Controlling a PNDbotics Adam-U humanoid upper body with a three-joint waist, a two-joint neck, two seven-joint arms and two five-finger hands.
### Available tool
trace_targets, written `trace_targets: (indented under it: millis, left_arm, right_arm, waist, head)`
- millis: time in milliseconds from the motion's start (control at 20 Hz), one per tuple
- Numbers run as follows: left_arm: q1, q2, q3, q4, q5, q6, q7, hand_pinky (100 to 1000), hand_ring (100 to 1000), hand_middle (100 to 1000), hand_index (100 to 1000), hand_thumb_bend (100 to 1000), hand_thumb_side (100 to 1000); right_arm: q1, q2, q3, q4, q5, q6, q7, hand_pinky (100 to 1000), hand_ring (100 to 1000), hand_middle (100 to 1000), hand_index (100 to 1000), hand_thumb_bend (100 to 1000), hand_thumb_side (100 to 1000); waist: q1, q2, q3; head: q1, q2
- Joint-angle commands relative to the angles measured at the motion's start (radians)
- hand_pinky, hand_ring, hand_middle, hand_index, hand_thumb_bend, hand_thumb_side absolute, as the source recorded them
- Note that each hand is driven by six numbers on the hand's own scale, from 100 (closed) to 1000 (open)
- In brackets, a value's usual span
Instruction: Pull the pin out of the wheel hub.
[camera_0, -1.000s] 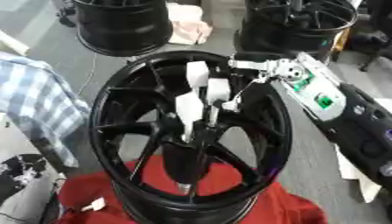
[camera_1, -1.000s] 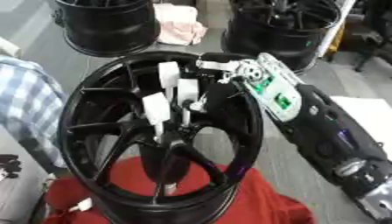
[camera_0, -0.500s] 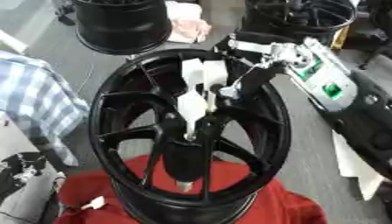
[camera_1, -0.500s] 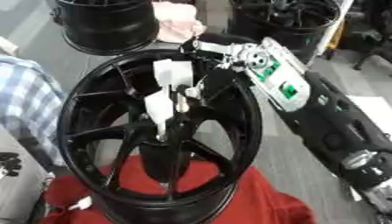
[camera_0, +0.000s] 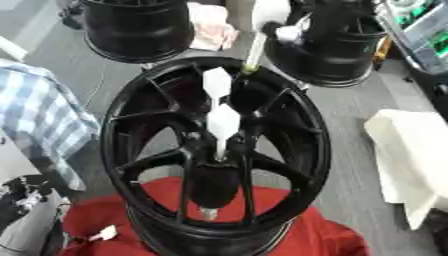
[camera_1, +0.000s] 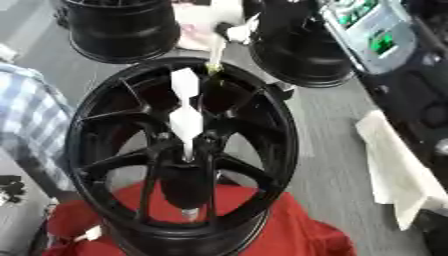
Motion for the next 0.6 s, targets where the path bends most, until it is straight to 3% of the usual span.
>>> trace_targets:
  millis: [50, 250, 350, 450, 550, 600]
  left_arm:
    - [-0.006, 0.029, 0.008, -0.016, 0.003, 0.006, 0.002, 683, 679, 626, 737, 466, 511]
    - [-0.006, 0.030, 0.013, -0.015, 0.010, 0.006, 0.008, 682, 679, 626, 736, 465, 511]
    - [-0.006, 0.031, 0.016, -0.015, 0.013, 0.005, 0.011, 682, 679, 626, 736, 465, 511]
    - [-0.007, 0.032, 0.018, -0.015, 0.017, 0.004, 0.015, 682, 679, 626, 736, 464, 511]
    - [-0.007, 0.034, 0.020, -0.014, 0.021, 0.002, 0.018, 682, 679, 626, 736, 463, 511]
    - [-0.008, 0.034, 0.021, -0.013, 0.022, 0.001, 0.020, 682, 679, 626, 736, 464, 510]
  right_arm:
    - [0.047, -0.114, -0.107, -0.051, -0.017, -0.010, -0.105, 511, 462, 366, 538, 100, 192]
    - [0.248, -0.185, -0.261, -0.114, -0.007, -0.029, -0.291, 558, 487, 373, 542, 100, 169]
    - [0.375, -0.187, -0.342, -0.138, 0.013, -0.035, -0.408, 586, 498, 382, 551, 100, 165]
    - [0.500, -0.166, -0.404, -0.144, 0.036, -0.036, -0.517, 622, 516, 406, 581, 100, 217]
    - [0.620, -0.120, -0.456, -0.129, 0.069, -0.023, -0.615, 679, 590, 525, 735, 154, 301]
    - [0.674, -0.088, -0.477, -0.115, 0.079, -0.015, -0.655, 761, 724, 713, 884, 244, 406]
  waist:
    - [0.006, -0.018, -0.004]
    - [0.009, -0.010, -0.012]
    - [0.010, -0.006, -0.014]
    - [0.011, 0.000, -0.016]
    - [0.013, 0.005, -0.019]
    - [0.014, 0.008, -0.020]
  head:
    - [0.008, 0.006]
    - [0.014, 0.005]
    - [0.011, 0.000]
    - [0.010, -0.006]
    - [0.009, -0.011]
    - [0.010, -0.014]
